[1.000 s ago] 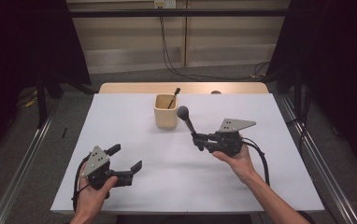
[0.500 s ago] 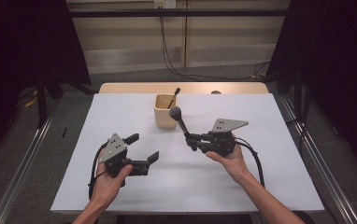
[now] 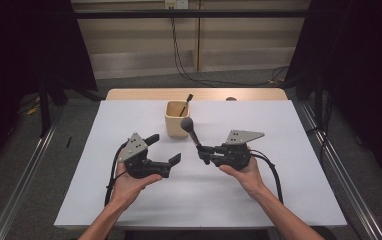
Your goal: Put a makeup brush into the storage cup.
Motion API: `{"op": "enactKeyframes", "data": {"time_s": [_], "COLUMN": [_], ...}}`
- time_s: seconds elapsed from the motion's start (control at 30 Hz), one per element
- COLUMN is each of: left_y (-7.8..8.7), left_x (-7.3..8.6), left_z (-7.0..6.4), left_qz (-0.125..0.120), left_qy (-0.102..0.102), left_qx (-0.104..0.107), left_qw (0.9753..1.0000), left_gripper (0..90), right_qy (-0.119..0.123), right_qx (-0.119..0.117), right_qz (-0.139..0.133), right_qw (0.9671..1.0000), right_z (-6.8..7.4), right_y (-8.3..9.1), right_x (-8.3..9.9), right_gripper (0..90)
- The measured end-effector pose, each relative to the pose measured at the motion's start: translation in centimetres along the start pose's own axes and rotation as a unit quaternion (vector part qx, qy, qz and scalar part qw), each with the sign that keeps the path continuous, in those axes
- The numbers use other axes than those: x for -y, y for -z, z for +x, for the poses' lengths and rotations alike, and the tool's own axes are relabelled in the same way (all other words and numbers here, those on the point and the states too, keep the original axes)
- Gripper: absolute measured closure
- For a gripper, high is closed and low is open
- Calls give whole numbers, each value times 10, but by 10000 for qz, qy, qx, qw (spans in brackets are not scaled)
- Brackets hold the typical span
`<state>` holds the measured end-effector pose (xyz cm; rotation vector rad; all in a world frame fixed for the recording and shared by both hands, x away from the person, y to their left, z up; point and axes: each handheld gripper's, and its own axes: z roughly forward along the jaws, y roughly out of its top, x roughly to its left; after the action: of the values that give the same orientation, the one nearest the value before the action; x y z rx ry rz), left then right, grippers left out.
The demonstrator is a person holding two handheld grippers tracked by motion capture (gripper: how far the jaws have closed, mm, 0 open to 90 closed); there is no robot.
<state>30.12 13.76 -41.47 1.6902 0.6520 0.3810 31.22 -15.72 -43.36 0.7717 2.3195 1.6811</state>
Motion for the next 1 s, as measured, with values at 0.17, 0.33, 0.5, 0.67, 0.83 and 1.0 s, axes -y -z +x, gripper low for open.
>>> {"op": "enactKeyframes", "data": {"time_s": [0.17, 0.33, 0.5, 0.67, 0.83, 1.0], "left_y": [-13, -25, -39, -50, -57, -60], "left_x": [-2, -6, -13, -15, -16, -16], "left_z": [-2, -8, -14, -19, -21, -19], "left_qz": [0, -43, -64, -55, -47, -16], "left_qy": [-89, -109, -147, -22, 72, 268], "left_qx": [64, 66, 184, 259, 322, 386], "left_qw": [9999, 9999, 9997, 9996, 9994, 9989], "left_gripper": [39, 125, 138, 216, 335, 442], "right_qy": [-61, -76, -57, -67, -49, -84], "right_qx": [-14, -4, -11, -42, -45, -4], "right_qz": [-47, -56, -54, -36, -52, -58], "right_qw": [10000, 10000, 10000, 10000, 10000, 9999], "right_z": [0, -1, 0, 1, 3, 1], "right_y": [-1, -1, -1, -2, -3, -2], "right_x": [1, 2, 3, 2, 2, 3], "right_gripper": [756, 756, 756, 756, 756, 756]}}
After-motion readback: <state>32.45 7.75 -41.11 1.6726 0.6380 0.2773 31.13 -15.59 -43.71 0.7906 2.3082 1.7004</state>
